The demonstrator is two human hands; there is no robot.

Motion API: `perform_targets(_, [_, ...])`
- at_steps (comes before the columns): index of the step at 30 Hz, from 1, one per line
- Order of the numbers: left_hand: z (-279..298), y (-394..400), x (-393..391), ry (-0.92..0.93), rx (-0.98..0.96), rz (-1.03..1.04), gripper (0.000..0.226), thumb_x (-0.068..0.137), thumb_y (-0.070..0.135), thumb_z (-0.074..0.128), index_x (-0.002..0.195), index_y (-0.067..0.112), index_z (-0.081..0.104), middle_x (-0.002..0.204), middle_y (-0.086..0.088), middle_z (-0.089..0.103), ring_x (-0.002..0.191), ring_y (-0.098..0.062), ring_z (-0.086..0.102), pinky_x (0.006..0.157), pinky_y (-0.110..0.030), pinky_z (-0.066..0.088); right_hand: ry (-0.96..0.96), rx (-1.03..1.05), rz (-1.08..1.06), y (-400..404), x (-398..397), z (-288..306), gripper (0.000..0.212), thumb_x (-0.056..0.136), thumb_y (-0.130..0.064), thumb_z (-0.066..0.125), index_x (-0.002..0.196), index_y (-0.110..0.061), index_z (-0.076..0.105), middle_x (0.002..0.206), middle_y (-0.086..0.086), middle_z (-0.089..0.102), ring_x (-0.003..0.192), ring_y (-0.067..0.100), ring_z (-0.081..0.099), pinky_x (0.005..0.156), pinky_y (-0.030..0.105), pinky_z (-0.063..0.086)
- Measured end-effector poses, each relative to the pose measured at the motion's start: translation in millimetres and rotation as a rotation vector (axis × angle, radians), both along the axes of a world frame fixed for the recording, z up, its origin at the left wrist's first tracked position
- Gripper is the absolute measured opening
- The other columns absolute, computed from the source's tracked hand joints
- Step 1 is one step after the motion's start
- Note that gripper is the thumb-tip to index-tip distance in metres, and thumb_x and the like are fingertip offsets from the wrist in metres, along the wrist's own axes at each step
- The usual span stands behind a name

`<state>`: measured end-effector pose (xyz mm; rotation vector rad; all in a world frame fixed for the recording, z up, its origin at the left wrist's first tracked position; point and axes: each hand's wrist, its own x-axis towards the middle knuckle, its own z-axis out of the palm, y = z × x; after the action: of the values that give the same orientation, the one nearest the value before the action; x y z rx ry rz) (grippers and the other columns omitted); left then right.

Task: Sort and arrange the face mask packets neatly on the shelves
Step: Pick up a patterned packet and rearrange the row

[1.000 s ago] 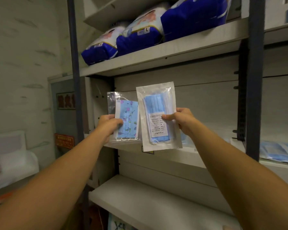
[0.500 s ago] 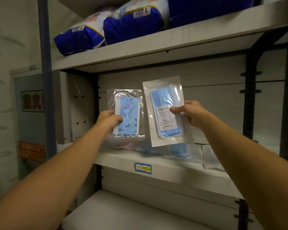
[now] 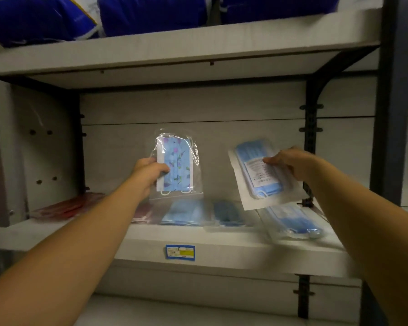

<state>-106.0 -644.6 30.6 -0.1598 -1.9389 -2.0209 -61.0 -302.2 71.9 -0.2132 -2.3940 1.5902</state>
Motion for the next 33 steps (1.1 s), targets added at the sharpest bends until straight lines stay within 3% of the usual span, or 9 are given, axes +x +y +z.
perform_targets(3, [0.6,-2.8,-5.9,0.003,-0.01,-0.023,0.024,0.088,-0.011,0.059,0.095,0.01,0.069,0.085,-0.009,0.071,0.073,-0.024,0.07,0.047,-0.032,0.059,-0.06,0.129,-0.112,7.3,0.5,-7.6,0.027,0.09,-0.023,0.075,0.098,-0.004,0.058,0.103,0.021,0.07,0.101,0.038,0.068,0.099,0.051,0.052])
perform_targets(6, [4.4,-8.6,-9.0,0.011,-0.011,-0.022,0.027,0.088,-0.011,0.06,0.087,0.015,0.068,0.085,-0.008,0.071,0.073,-0.023,0.069,0.044,-0.03,0.058,-0.114,0.178,-0.182,14.2,-5.5,-19.6,0.024,0.092,-0.022,0.074,0.089,-0.003,0.059,0.104,0.021,0.07,0.101,0.036,0.068,0.095,0.044,0.054])
perform_targets(10, [7.5,-14.7,-11.3,0.01,-0.014,-0.028,0.028,0.089,-0.01,0.061,0.087,0.017,0.066,0.087,-0.006,0.07,0.076,-0.023,0.069,0.043,-0.029,0.057,-0.225,0.149,-0.203,25.4,-10.4,-33.1,0.018,0.092,-0.012,0.072,0.092,0.003,0.063,0.094,0.021,0.072,0.091,0.036,0.07,0.091,0.045,0.054])
perform_targets(15, [5.1,-21.3,-13.2,0.001,-0.037,-0.017,0.025,0.088,-0.008,0.064,0.09,0.017,0.066,0.089,-0.006,0.071,0.078,-0.022,0.07,0.05,-0.031,0.06,-0.388,0.362,-0.22,33.2,-15.8,-48.5,0.025,0.094,-0.015,0.069,0.111,0.004,0.063,0.12,0.021,0.068,0.113,0.037,0.064,0.106,0.047,0.047])
perform_targets(18, [1.6,-24.9,-14.8,-0.003,-0.048,-0.01,0.024,0.088,-0.008,0.065,0.093,0.016,0.067,0.09,-0.006,0.072,0.08,-0.022,0.071,0.061,-0.035,0.06,-0.45,0.662,-0.234,27.9,-8.2,-51.6,0.039,0.1,-0.022,0.062,0.129,0.002,0.057,0.119,0.01,0.058,0.113,0.027,0.059,0.094,0.031,0.044])
perform_targets(21, [-0.1,-26.0,-15.3,-0.003,-0.052,-0.016,0.024,0.088,-0.007,0.064,0.091,0.016,0.067,0.091,-0.006,0.072,0.08,-0.023,0.071,0.064,-0.036,0.06,-0.436,0.677,-0.242,23.3,1.6,-54.6,0.045,0.102,-0.028,0.059,0.136,0.002,0.052,0.114,0.008,0.05,0.102,0.022,0.05,0.084,0.027,0.038])
perform_targets(28, [-5.3,-20.8,-14.4,-0.002,-0.072,-0.035,0.025,0.088,-0.007,0.065,0.093,0.017,0.066,0.092,-0.007,0.072,0.084,-0.026,0.071,0.066,-0.038,0.06,-0.442,0.829,-0.204,22.2,2.3,-64.1,0.047,0.102,-0.034,0.057,0.136,-0.001,0.055,0.11,0.007,0.049,0.098,0.021,0.047,0.076,0.025,0.042])
perform_targets(31, [-6.9,-22.3,-16.8,-0.006,-0.074,-0.034,0.024,0.088,-0.006,0.066,0.097,0.016,0.067,0.096,-0.008,0.072,0.088,-0.028,0.071,0.071,-0.042,0.061,-0.417,0.802,-0.221,14.4,10.4,-61.0,0.03,0.1,-0.027,0.062,0.119,-0.004,0.059,0.1,0.008,0.053,0.095,0.023,0.049,0.069,0.025,0.045])
perform_targets(33, [-8.1,-24.2,-18.5,-0.007,-0.073,-0.027,0.023,0.087,-0.006,0.066,0.095,0.015,0.067,0.095,-0.008,0.072,0.087,-0.028,0.071,0.073,-0.042,0.061,-0.423,0.874,-0.218,14.0,8.8,-60.8,0.034,0.103,-0.031,0.056,0.124,-0.004,0.059,0.09,0.005,0.051,0.09,0.021,0.05,0.078,0.025,0.046])
